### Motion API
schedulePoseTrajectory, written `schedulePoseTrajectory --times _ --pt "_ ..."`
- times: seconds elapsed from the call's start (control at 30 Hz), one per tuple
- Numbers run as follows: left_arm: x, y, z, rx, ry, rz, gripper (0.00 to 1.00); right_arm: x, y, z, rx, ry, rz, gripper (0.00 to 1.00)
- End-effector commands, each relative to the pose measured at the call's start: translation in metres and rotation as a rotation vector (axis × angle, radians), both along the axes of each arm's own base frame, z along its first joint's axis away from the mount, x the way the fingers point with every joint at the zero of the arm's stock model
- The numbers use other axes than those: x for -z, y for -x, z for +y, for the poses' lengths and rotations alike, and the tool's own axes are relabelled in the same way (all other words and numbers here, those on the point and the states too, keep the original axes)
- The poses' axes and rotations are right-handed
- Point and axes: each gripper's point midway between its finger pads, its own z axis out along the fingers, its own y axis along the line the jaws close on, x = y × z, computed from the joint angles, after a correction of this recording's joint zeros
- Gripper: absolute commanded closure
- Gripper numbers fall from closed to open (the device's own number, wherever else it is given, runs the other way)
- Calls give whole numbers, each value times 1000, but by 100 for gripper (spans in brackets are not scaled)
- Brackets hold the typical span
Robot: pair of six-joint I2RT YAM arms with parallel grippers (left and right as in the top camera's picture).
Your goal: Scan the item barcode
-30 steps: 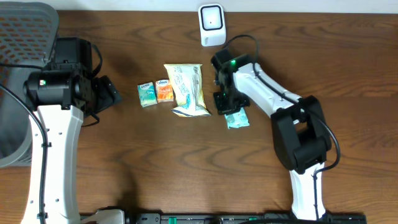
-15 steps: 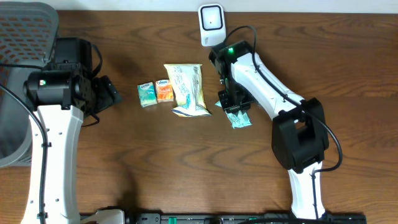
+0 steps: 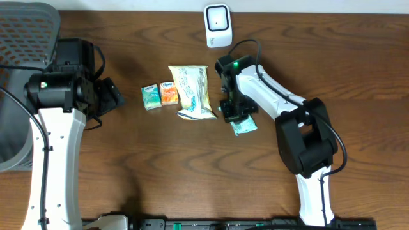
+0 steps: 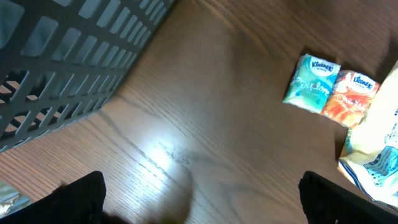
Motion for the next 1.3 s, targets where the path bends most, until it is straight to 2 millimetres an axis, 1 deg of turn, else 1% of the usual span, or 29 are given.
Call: schedulePoseTrajectory --times 0.0,0.07,0.13,0.2,0.27,0.37,0.4,0.5,0.57,0.7,0.9,1.03,1.13,1.27 --pt "1 1 3 -16 -6 6 2 -1 12 36 4 -146 46 98" --pt "1 1 3 -15 -6 6 2 -1 11 43 14 -154 31 97" --pt "1 1 3 -15 -6 6 2 -3 10 47 13 -158 25 99" --pt "1 1 3 -16 -6 6 2 -9 10 48 10 -154 28 99" --pt "1 1 3 -16 -6 6 2 -19 8 45 10 -134 24 99" --pt "1 1 3 -15 -6 6 2 -33 -2 31 10 -60 -11 99" --pt "1 1 3 -16 -6 6 2 -40 -7 18 9 2 -32 99" --pt "1 1 3 -16 -6 6 3 -49 -10 -2 9 89 -44 99" --pt "1 1 3 -16 -6 6 2 -51 -10 -9 14 109 -40 99" --pt "1 1 3 -16 -6 6 2 -51 -12 -14 29 109 -38 99" --pt "1 1 3 -16 -6 6 2 -64 -16 -29 59 112 -30 99" --pt "1 1 3 -16 -6 6 2 -64 -7 -37 54 134 14 99" --pt "1 1 3 -16 -6 6 2 -63 -4 -35 47 136 19 99" --pt "1 1 3 -16 -6 6 2 -58 -1 -26 21 133 10 99"
